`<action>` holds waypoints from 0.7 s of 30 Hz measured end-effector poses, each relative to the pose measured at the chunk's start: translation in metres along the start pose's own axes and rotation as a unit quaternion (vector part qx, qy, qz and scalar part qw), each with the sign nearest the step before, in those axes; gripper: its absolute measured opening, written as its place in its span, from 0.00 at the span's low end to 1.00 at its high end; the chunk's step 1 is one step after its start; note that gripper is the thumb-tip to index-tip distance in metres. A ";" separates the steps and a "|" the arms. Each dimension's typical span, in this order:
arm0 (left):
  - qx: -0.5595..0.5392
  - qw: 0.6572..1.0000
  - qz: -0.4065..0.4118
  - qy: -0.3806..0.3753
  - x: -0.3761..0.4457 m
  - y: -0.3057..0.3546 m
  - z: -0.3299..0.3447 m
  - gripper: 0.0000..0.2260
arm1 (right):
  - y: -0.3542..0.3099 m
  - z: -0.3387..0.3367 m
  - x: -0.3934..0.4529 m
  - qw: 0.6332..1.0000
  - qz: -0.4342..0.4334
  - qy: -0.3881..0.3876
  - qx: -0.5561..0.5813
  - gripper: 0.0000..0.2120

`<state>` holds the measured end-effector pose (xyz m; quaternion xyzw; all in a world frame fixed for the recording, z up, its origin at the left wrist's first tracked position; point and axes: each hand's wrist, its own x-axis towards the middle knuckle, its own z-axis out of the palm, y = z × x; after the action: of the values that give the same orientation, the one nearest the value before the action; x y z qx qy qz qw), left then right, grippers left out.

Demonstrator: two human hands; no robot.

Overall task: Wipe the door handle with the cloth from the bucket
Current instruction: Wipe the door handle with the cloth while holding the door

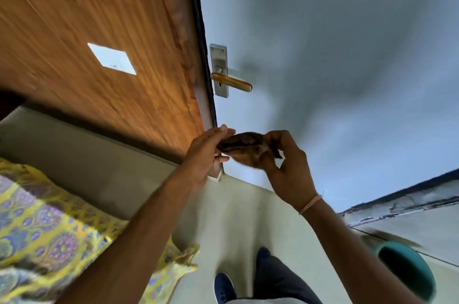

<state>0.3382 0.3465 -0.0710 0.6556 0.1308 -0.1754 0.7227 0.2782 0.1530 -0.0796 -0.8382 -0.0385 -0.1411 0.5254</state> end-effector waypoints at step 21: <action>0.175 0.971 0.159 -0.046 0.149 0.077 -0.043 0.06 | -0.008 0.054 0.172 0.981 0.181 0.020 0.059 0.14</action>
<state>0.5069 0.3833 -0.0686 0.7757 -0.0409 -0.1083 0.6204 0.4514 0.1900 -0.0468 -0.7958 0.1164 -0.0576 0.5915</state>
